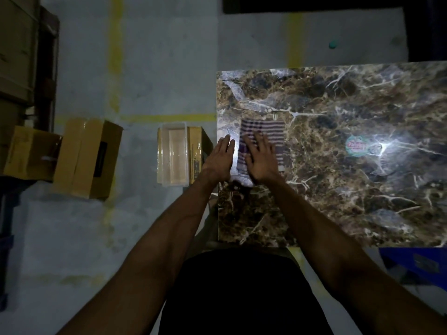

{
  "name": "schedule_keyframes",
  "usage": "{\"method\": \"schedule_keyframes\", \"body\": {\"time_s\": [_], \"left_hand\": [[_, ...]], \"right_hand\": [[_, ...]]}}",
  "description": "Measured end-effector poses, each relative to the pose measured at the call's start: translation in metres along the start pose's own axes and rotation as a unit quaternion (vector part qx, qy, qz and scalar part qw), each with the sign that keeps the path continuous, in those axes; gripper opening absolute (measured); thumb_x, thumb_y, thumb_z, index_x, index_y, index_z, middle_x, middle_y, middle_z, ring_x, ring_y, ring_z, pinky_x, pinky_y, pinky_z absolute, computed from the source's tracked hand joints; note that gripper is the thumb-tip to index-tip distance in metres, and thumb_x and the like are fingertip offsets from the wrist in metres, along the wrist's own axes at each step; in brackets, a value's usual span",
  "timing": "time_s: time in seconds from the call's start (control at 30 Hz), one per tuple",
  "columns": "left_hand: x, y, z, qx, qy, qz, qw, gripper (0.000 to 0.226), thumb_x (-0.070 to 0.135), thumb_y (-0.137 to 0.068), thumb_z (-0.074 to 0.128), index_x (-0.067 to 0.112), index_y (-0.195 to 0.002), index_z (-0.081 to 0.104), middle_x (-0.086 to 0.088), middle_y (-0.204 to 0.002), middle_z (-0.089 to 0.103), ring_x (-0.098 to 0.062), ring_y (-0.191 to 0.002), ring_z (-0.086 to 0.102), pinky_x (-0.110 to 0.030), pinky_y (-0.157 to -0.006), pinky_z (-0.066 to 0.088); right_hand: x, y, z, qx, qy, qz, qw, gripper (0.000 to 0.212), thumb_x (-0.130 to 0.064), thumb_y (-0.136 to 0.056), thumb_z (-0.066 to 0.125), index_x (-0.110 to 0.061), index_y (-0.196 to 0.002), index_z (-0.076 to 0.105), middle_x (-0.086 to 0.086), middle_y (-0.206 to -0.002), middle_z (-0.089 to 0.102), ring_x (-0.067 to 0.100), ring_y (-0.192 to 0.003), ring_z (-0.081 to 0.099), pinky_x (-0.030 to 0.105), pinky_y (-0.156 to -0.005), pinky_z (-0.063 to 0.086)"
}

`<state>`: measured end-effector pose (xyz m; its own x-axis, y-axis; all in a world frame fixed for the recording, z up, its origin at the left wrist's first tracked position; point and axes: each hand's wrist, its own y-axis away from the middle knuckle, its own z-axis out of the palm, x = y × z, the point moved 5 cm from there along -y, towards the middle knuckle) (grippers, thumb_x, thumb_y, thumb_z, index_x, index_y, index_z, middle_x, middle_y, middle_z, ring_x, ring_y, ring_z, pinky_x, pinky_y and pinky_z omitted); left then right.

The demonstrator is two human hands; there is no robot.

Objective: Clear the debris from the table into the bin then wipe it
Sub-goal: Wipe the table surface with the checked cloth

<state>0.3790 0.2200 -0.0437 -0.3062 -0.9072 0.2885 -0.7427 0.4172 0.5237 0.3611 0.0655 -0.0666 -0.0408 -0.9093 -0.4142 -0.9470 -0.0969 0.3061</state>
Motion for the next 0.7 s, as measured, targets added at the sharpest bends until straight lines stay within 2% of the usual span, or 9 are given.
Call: {"method": "schedule_keyframes", "body": {"time_s": [0.07, 0.2, 0.33, 0.47, 0.6, 0.7], "left_hand": [[-0.003, 0.0, 0.001, 0.007, -0.008, -0.001, 1.0, 0.142, 0.043, -0.065, 0.095, 0.001, -0.162, 0.0, -0.022, -0.17, -0.003, -0.04, -0.157, 0.0, -0.047, -0.128, 0.014], [-0.006, 0.005, 0.003, 0.002, -0.016, 0.012, 1.0, 0.14, 0.043, -0.068, 0.093, 0.004, -0.163, -0.002, -0.018, -0.171, -0.008, -0.037, -0.158, 0.0, -0.047, -0.127, 0.018], [-0.006, 0.01, 0.003, 0.002, -0.01, 0.007, 1.0, 0.13, 0.037, -0.076, 0.088, 0.007, -0.163, -0.004, -0.014, -0.171, -0.011, -0.035, -0.158, -0.002, -0.049, -0.126, 0.02], [-0.004, 0.014, 0.003, 0.002, -0.025, 0.0, 1.0, 0.124, 0.035, -0.08, 0.085, 0.007, -0.163, -0.003, -0.015, -0.171, -0.011, -0.036, -0.158, -0.001, -0.05, -0.126, 0.02], [-0.007, 0.015, 0.007, 0.009, -0.018, -0.006, 1.0, 0.128, 0.041, -0.077, 0.087, 0.009, -0.164, -0.002, -0.012, -0.172, -0.008, -0.034, -0.158, 0.0, -0.052, -0.125, 0.023], [-0.007, 0.015, 0.01, 0.018, -0.004, -0.007, 1.0, 0.128, 0.036, -0.076, 0.088, 0.012, -0.164, -0.002, -0.009, -0.172, -0.008, -0.031, -0.159, 0.0, -0.052, -0.126, 0.018]], "right_hand": [[-0.003, 0.022, 0.012, -0.035, 0.017, -0.05, 0.998, 0.062, -0.042, -0.104, 0.033, -0.034, -0.164, 0.02, 0.006, -0.173, 0.013, 0.033, -0.159, 0.009, 0.058, -0.126, 0.015], [0.027, 0.076, 0.003, -0.067, 0.048, -0.091, 0.992, 0.06, -0.048, -0.105, 0.03, -0.042, -0.163, 0.016, 0.0, -0.173, 0.013, 0.03, -0.159, 0.013, 0.051, -0.124, 0.019], [0.055, 0.054, -0.027, -0.012, 0.04, -0.004, 0.999, 0.06, -0.049, -0.103, 0.035, -0.039, -0.162, 0.023, 0.007, -0.17, 0.022, 0.034, -0.156, 0.019, 0.054, -0.123, 0.026], [0.019, -0.003, -0.02, 0.019, 0.03, 0.047, 0.998, 0.06, -0.045, -0.104, 0.033, -0.033, -0.162, 0.025, 0.013, -0.17, 0.019, 0.04, -0.157, 0.014, 0.057, -0.125, 0.019], [-0.016, 0.011, 0.005, -0.018, 0.031, -0.019, 0.999, 0.062, -0.043, -0.103, 0.035, -0.033, -0.163, 0.024, 0.012, -0.17, 0.021, 0.038, -0.157, 0.016, 0.057, -0.123, 0.023], [0.003, 0.061, 0.01, -0.061, 0.054, -0.063, 0.995, 0.062, -0.05, -0.104, 0.029, -0.039, -0.164, 0.014, 0.006, -0.173, 0.014, 0.032, -0.159, 0.012, 0.052, -0.126, 0.02]]}}
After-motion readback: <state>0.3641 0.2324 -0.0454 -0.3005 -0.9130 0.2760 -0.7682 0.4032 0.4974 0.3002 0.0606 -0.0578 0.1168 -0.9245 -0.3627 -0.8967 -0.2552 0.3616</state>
